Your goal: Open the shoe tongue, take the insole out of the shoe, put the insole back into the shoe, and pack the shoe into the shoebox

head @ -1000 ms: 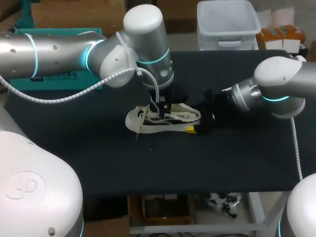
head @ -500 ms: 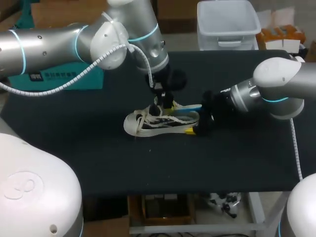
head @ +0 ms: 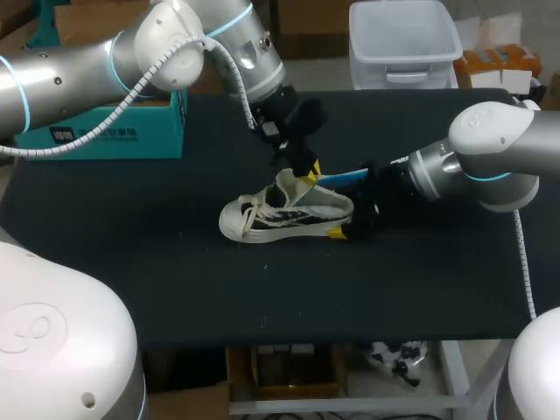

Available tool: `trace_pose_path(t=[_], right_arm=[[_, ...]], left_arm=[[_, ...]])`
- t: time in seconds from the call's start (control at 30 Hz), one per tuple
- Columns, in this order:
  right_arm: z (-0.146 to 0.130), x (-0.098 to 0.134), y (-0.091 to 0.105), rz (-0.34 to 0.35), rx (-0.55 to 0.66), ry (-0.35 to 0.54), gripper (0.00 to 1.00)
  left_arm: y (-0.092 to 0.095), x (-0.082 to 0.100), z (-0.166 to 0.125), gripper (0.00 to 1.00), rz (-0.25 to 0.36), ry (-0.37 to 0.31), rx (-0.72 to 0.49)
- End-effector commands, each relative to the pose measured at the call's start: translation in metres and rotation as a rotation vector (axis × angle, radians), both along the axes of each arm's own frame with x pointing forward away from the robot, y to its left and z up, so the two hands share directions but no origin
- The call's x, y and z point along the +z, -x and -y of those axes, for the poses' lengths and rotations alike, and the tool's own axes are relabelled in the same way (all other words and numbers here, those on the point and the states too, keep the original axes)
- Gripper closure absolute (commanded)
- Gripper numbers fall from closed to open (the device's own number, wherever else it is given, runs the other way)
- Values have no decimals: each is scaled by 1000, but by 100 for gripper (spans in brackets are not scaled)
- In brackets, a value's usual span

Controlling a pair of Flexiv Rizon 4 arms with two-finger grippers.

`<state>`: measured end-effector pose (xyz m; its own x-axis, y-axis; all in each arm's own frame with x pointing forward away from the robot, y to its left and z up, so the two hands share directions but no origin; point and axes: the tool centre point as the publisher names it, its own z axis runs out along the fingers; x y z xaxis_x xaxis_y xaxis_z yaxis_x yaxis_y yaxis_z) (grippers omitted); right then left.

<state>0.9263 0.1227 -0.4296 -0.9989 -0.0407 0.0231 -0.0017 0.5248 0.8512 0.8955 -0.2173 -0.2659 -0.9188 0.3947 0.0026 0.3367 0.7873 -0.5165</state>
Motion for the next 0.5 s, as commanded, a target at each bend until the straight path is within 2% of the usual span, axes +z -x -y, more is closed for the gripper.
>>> trace_pose_path(t=[0.03,0.3,0.33,0.37,0.4,0.5], right_arm=[[0,-4,2,2,-1,-3,100],[9,3,6,-3,-3,12,100],[12,4,7,-6,-9,16,74],[15,6,8,-6,-12,18,9],[17,8,10,-5,-14,21,0],[27,13,15,-20,-26,50,0]], left_arm=[[3,18,-4,100,-30,55,-37],[16,49,2,100,-82,175,-143],[18,53,3,100,-91,190,-153],[19,57,4,100,-98,206,-178],[21,59,4,100,-102,216,-189],[26,66,8,100,-106,246,-235]])
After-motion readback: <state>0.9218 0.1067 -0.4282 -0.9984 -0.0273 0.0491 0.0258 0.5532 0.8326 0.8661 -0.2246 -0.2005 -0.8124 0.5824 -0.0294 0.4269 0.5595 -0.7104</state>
